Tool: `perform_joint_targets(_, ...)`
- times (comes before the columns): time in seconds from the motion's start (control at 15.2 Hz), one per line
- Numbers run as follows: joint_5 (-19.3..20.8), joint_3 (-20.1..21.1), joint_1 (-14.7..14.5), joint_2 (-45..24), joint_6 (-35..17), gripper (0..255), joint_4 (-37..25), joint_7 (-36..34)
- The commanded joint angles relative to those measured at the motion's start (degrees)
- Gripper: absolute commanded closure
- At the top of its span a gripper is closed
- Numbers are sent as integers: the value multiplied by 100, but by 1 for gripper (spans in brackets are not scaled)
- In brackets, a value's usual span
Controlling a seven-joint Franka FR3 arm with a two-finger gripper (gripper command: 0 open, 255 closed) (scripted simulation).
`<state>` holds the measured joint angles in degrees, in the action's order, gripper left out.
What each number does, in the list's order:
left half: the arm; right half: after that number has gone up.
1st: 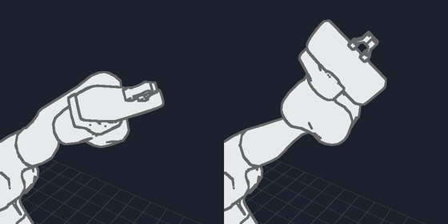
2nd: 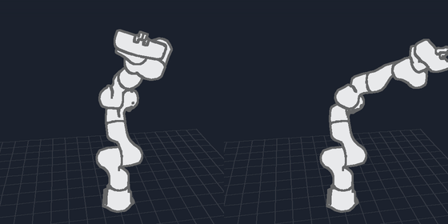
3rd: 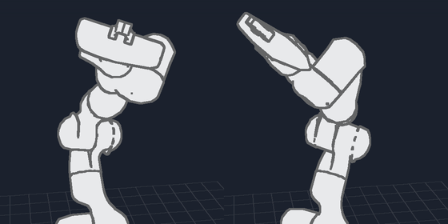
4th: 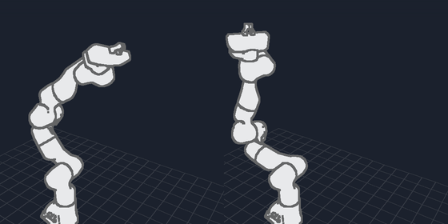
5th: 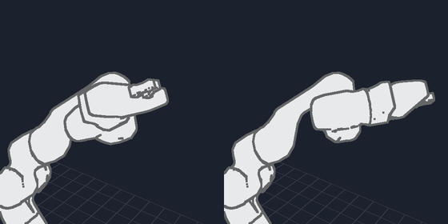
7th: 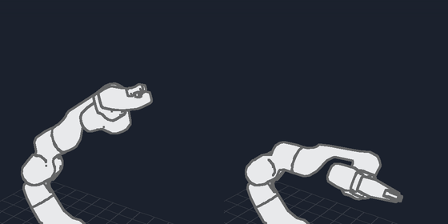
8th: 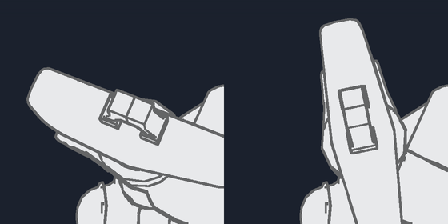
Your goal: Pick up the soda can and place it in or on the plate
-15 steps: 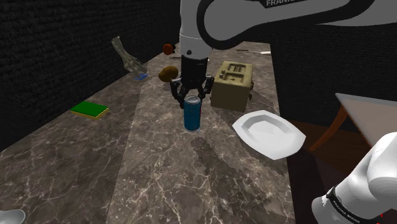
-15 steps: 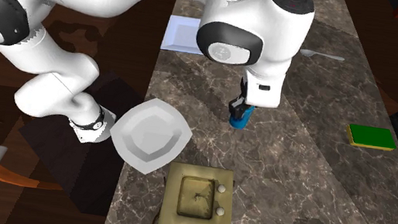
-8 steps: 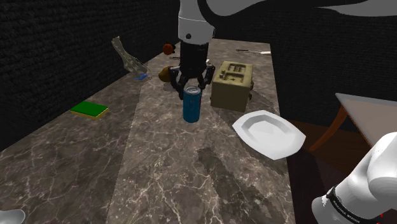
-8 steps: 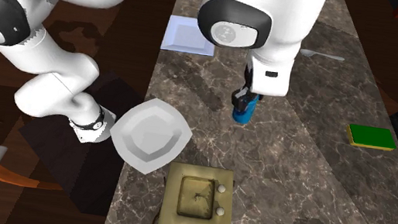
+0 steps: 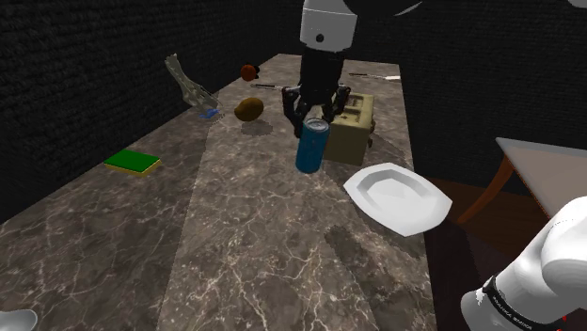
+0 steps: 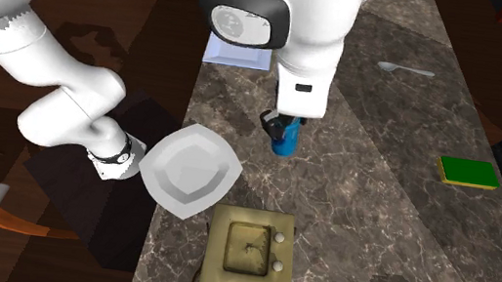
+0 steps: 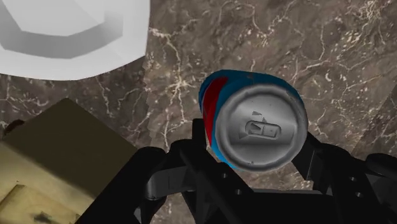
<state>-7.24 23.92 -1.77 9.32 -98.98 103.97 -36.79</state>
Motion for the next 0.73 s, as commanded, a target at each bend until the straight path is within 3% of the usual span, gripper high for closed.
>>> perform_joint_targets(0.0, -186, -160, 46, 500, 77, 255, 412, 253)
perform_joint_targets(0.66, -406, -1121, 120, 2450, 674, 255, 1877, 1349)
